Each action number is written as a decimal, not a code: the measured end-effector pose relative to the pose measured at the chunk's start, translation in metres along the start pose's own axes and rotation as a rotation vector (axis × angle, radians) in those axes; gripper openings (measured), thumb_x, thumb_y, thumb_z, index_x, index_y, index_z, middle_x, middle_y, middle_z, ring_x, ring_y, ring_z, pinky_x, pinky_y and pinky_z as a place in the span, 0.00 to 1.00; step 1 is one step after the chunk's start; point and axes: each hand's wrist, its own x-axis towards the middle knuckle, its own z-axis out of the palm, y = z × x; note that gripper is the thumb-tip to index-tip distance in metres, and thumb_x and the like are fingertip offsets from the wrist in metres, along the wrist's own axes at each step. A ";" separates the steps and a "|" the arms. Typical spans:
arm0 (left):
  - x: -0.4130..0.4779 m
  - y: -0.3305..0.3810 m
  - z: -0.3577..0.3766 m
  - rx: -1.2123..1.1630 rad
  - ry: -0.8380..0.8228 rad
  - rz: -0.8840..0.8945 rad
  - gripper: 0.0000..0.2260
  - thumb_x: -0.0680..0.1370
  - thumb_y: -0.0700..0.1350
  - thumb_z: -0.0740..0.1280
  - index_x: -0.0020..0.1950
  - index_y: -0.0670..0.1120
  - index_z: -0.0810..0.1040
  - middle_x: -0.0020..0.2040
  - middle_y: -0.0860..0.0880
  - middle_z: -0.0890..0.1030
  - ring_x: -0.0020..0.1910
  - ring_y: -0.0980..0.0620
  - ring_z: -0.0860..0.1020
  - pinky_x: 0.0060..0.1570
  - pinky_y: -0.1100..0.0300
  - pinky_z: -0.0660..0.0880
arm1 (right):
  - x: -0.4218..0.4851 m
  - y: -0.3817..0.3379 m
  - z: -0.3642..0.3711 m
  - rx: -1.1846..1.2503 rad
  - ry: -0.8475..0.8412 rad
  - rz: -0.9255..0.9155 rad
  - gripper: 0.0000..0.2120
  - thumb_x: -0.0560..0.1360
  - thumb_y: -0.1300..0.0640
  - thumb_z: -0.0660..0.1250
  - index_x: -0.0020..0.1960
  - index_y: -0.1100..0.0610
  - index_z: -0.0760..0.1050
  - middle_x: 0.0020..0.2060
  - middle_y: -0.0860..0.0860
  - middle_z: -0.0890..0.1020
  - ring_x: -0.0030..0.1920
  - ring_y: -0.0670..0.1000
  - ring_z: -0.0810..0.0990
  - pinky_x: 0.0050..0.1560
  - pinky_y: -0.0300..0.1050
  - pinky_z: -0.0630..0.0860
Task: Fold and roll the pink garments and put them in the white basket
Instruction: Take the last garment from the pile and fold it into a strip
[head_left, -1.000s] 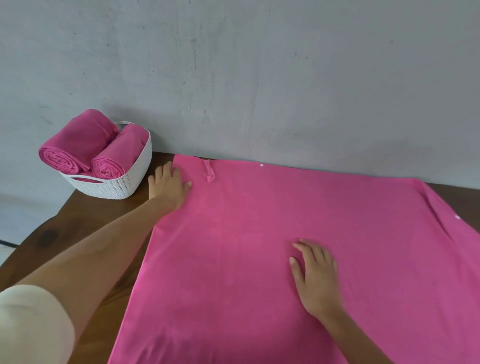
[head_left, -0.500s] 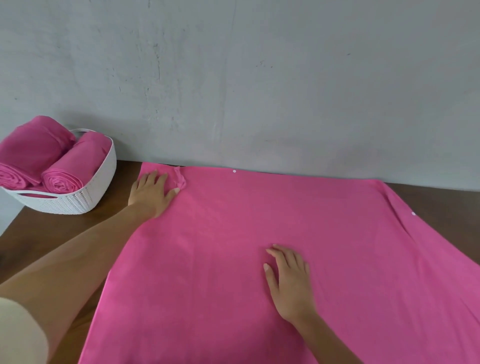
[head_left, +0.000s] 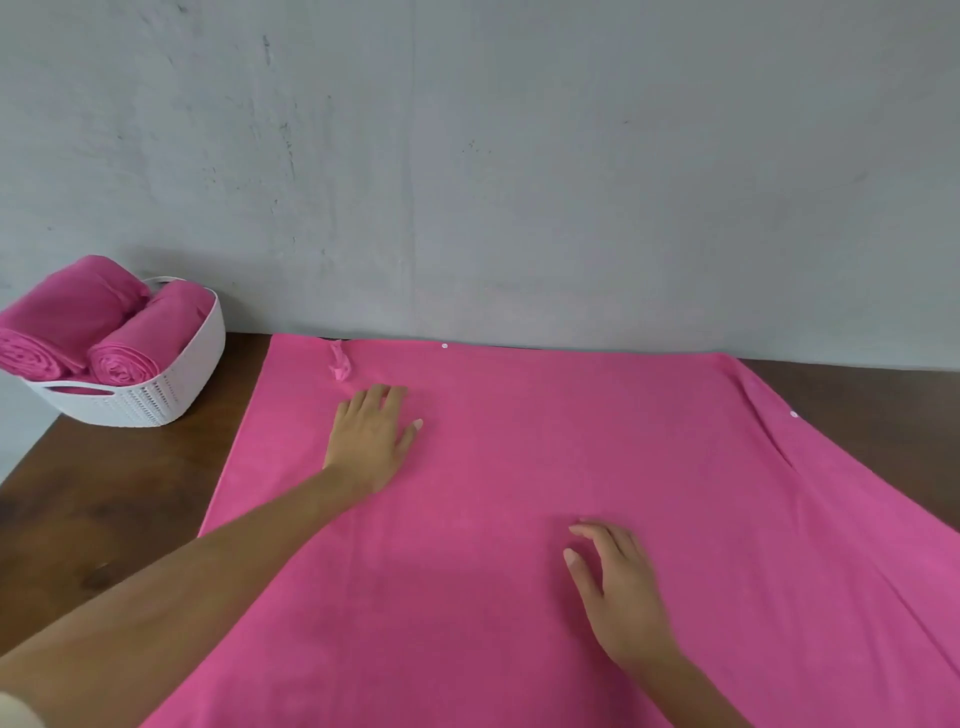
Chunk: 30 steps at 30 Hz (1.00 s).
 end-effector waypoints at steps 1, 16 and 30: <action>-0.006 0.015 0.002 -0.012 0.005 0.028 0.20 0.81 0.54 0.64 0.68 0.43 0.74 0.62 0.42 0.77 0.59 0.39 0.76 0.59 0.44 0.73 | -0.008 0.009 -0.009 0.012 0.006 0.012 0.14 0.81 0.44 0.60 0.63 0.46 0.76 0.61 0.38 0.75 0.65 0.43 0.70 0.69 0.49 0.67; -0.086 0.295 0.060 -0.184 -0.148 0.392 0.27 0.80 0.62 0.50 0.67 0.49 0.76 0.63 0.49 0.77 0.63 0.46 0.75 0.65 0.48 0.71 | -0.164 0.174 -0.164 -0.093 0.224 0.224 0.28 0.79 0.31 0.50 0.60 0.49 0.78 0.57 0.43 0.78 0.58 0.46 0.74 0.61 0.49 0.72; -0.168 0.520 0.122 -0.122 -0.386 0.495 0.39 0.76 0.69 0.43 0.81 0.48 0.60 0.80 0.46 0.59 0.80 0.44 0.56 0.78 0.48 0.53 | -0.256 0.289 -0.245 -0.066 0.185 0.565 0.27 0.79 0.37 0.55 0.73 0.47 0.67 0.72 0.46 0.70 0.72 0.48 0.65 0.72 0.53 0.68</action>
